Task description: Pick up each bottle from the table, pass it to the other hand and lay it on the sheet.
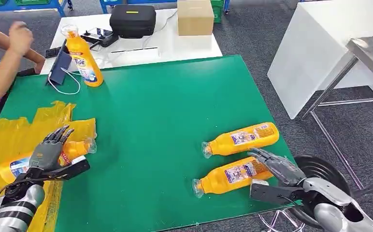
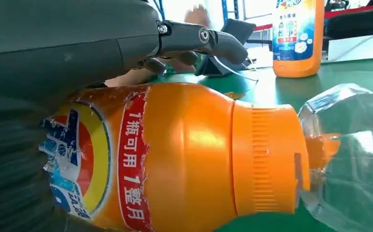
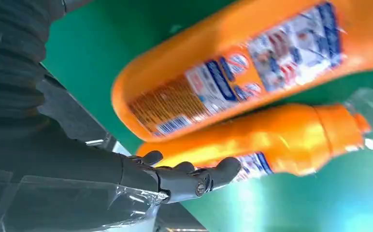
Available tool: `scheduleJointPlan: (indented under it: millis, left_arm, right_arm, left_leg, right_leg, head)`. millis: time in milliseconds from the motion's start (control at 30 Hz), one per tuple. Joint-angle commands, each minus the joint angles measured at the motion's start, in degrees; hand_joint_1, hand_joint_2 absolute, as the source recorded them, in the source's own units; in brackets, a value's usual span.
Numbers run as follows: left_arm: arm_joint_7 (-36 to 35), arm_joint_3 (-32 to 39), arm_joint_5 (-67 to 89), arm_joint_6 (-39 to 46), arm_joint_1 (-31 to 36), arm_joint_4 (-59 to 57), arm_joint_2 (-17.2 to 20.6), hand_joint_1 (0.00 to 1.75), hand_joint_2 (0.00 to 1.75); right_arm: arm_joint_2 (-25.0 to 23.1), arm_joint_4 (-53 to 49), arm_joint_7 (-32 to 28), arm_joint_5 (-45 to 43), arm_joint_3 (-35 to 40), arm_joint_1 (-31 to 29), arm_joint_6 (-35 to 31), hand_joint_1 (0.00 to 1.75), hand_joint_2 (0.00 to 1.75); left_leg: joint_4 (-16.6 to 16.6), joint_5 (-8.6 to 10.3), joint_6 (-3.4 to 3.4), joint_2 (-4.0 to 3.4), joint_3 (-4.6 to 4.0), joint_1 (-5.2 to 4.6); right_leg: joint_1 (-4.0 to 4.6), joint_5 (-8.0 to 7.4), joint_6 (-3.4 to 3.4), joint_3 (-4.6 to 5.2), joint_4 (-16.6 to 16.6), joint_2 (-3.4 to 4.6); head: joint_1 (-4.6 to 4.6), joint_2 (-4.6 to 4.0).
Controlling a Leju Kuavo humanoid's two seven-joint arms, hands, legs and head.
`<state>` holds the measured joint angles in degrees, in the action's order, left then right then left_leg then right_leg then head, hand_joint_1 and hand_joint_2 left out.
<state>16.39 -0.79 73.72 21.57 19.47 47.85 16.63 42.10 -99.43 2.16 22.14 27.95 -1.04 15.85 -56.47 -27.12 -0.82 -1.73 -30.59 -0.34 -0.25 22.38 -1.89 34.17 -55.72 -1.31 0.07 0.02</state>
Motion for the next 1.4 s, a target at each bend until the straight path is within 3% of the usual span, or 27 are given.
scheduleJointPlan:
  millis: [33, 400, 700, 833, 1033, 1067, 1100, 1133, 1400]
  left_arm:
    - [0.2, -1.0, -0.4, -0.6, 0.9, -4.9, -0.4, 0.00, 1.75]
    - [1.0, -1.2, -1.2, -0.4, 1.0, -4.7, -0.7, 0.00, 1.75]
    - [1.7, -3.8, -3.3, -0.6, 3.0, -4.1, -1.8, 0.00, 1.75]
    - [2.6, -5.8, -5.4, 0.0, 5.3, -6.2, -2.0, 0.00, 1.75]
    - [3.2, -8.9, -7.8, 1.4, 8.0, -9.4, -2.0, 0.00, 1.75]
    - [3.2, -9.3, -8.2, 1.6, 8.2, -9.8, -2.0, 0.00, 1.75]
    - [3.3, -9.6, -8.5, 1.7, 8.3, -10.0, -1.9, 0.00, 1.75]
    - [3.4, -9.9, -8.8, 1.8, 8.5, -10.2, -1.8, 0.00, 1.75]
    - [4.3, -10.5, -10.7, 1.9, 9.2, -10.6, -1.9, 0.00, 1.75]
  right_arm:
    - [-0.2, 0.8, 0.5, 0.2, -0.3, 0.5, 0.7, 0.00, 1.75]
    - [-1.6, 2.6, 0.8, 1.4, 0.7, -0.3, 1.4, 0.00, 1.75]
    - [-9.9, 21.0, 1.3, 10.8, 13.2, -11.3, 2.2, 0.00, 1.75]
    - [-8.2, 26.7, 1.3, 11.1, 21.0, -16.3, 6.8, 0.00, 1.75]
    - [-3.2, 27.1, 0.5, 10.7, 30.5, -20.4, 10.9, 0.00, 1.75]
    - [-2.7, 26.9, 0.5, 10.6, 31.7, -21.0, 11.3, 0.17, 1.75]
    - [-2.2, 26.7, 0.3, 9.9, 32.7, -21.6, 11.8, 1.41, 1.75]
    - [-1.8, 26.4, 0.4, 9.3, 33.4, -22.0, 11.9, 1.75, 1.75]
    - [-1.0, 26.7, 0.5, 6.3, 35.7, -24.4, 13.0, 1.75, 1.75]
  left_leg:
    - [0.1, -0.02, 0.06, 0.08, 0.13, 0.03]
    - [0.1, -0.04, 0.08, 0.08, 0.17, 0.06]
    - [0.1, 0.03, 0.07, 0.01, 0.25, 0.14]
    - [0.1, 0.05, 0.07, 0.12, 0.30, 0.15]
    - [0.0, 0.04, 0.05, 0.24, 0.51, 0.11]
    - [0.1, 0.08, 0.07, 0.38, 0.48, 0.12]
    - [0.0, 0.04, 0.06, 0.29, 0.51, 0.10]
    - [0.0, 0.04, 0.08, 0.42, 0.46, 0.13]
    - [0.0, 0.04, 0.06, 0.35, 0.47, 0.14]
  right_leg:
    - [0.01, 0.01, 0.02, -0.12, 0.1, 0.09]
    - [0.04, 0.02, 0.03, -0.16, 0.1, 0.15]
    - [0.12, -0.09, 0.03, -0.27, 0.2, 0.17]
    - [0.13, -0.07, 0.03, -0.33, 0.2, 0.09]
    - [0.10, -0.01, 0.01, -0.54, 0.2, -0.08]
    - [0.11, -0.02, 0.01, -0.56, 0.2, -0.14]
    - [0.09, 0.02, 0.01, -0.57, 0.1, -0.13]
    - [0.12, 0.02, 0.02, -0.58, 0.2, -0.18]
    - [0.12, -0.02, 0.01, -0.59, 0.2, -0.14]
  head:
    - [0.00, -0.02]
    - [0.00, -0.02]
    - [0.00, -0.02]
    - [-0.02, -0.02]
    - [0.02, -0.02]
    - [0.04, -0.02]
    - [0.04, -0.02]
    - [0.05, -0.02]
    - [0.02, -0.02]
